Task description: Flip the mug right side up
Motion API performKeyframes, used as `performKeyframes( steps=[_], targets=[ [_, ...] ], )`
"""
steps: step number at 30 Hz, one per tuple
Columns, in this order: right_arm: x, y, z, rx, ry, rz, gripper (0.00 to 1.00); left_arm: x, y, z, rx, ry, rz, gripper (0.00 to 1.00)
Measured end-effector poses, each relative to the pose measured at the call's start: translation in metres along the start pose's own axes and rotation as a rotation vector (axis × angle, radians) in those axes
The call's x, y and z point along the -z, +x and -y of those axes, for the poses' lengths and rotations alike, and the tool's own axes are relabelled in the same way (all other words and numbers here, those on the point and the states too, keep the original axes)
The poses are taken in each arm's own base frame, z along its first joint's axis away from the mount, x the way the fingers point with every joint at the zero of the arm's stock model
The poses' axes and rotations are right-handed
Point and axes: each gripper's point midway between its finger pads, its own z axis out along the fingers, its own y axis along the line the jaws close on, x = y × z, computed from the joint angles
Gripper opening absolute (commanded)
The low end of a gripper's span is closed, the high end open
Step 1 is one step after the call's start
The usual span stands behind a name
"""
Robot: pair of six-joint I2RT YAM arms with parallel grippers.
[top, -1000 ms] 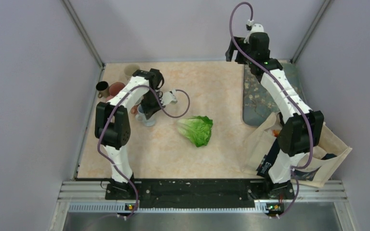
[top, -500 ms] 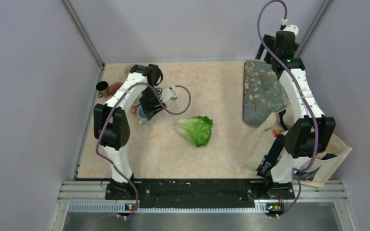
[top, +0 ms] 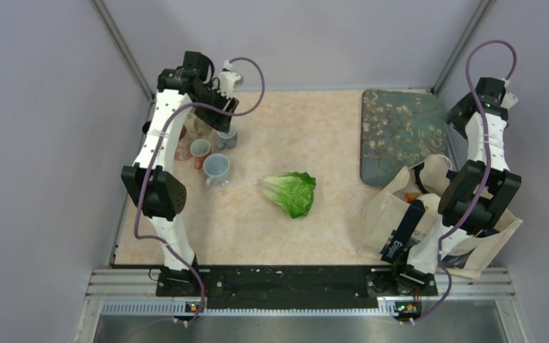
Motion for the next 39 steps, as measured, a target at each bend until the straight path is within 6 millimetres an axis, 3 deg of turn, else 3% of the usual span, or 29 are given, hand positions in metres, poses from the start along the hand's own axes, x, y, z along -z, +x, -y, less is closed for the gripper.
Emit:
performKeyframes(
  steps=[4,8,13,17,22,24,27,34,39],
  targets=[
    [-0.016,0.035,0.015,-0.018,0.059,-0.117,0.89,0.004,-0.008,-0.038,0.199,-0.067,0.112,0.63],
    [-0.023,0.067,0.019,-0.016,0.085,-0.224,0.84,0.000,-0.002,-0.070,0.336,-0.099,0.187,0.62],
    [-0.020,0.094,0.023,-0.018,0.088,-0.304,0.82,-0.005,-0.003,-0.087,0.370,-0.121,0.224,0.62],
    [0.002,0.110,0.020,0.053,0.060,-0.318,0.80,-0.008,-0.019,-0.098,0.338,-0.125,0.294,0.62],
    [0.057,0.115,-0.005,0.145,-0.017,-0.284,0.78,-0.023,-0.034,-0.128,0.325,-0.147,0.351,0.62],
    [0.074,0.116,0.002,0.143,-0.009,-0.269,0.70,-0.032,-0.034,-0.136,0.331,-0.145,0.359,0.62],
    [0.096,0.122,0.026,0.093,0.026,-0.266,0.50,-0.046,-0.029,-0.147,0.350,-0.140,0.357,0.62],
    [0.119,0.135,0.055,-0.083,0.052,-0.303,0.06,-0.055,-0.020,-0.171,0.398,-0.152,0.384,0.62],
    [0.121,0.156,0.082,-0.182,0.149,-0.395,0.00,-0.053,-0.013,-0.190,0.427,-0.180,0.404,0.62]
  ],
)
